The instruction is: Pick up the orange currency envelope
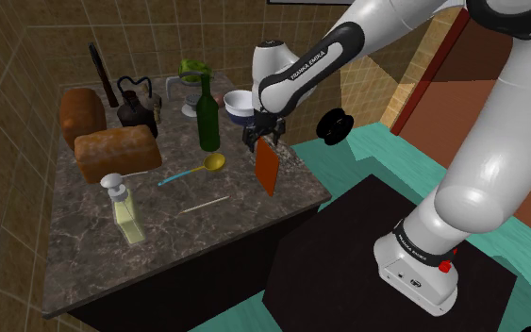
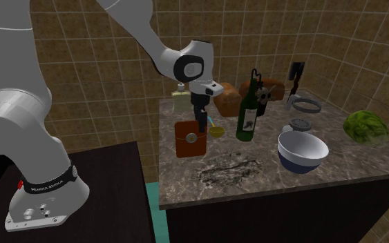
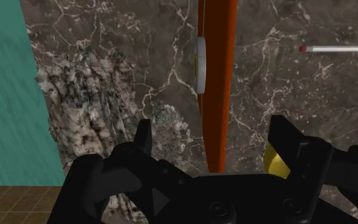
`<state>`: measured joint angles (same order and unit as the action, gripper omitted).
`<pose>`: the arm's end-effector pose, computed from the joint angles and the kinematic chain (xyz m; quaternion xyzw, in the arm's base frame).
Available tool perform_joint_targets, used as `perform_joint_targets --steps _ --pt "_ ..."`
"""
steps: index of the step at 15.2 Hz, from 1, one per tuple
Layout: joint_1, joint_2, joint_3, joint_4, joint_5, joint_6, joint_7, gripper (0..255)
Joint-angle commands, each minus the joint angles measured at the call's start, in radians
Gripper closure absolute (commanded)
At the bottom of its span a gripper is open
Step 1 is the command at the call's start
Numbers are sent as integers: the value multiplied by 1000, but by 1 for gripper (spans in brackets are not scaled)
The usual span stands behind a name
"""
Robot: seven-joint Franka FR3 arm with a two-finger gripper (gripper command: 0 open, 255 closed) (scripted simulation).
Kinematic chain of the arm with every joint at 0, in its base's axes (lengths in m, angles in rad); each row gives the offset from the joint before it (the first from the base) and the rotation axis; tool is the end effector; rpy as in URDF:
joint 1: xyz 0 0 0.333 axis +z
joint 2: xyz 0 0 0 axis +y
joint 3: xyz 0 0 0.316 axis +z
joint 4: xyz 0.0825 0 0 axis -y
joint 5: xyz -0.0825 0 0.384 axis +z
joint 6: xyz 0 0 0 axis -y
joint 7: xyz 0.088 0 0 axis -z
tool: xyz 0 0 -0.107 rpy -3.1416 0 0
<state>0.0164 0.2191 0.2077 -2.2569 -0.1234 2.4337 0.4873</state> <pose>0.5216 0.1190 0.2643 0.9960 -0.0858 -0.0108 0.0219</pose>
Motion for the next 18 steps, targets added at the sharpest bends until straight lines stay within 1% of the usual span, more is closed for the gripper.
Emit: perform_joint_targets --steps 1,10,18 --pt "1 3 0 -2 -2 6 2 255" --pt "1 2 0 -3 -1 6 2 255" --pt "-6 -79 10 17 32 -92 -24 255"
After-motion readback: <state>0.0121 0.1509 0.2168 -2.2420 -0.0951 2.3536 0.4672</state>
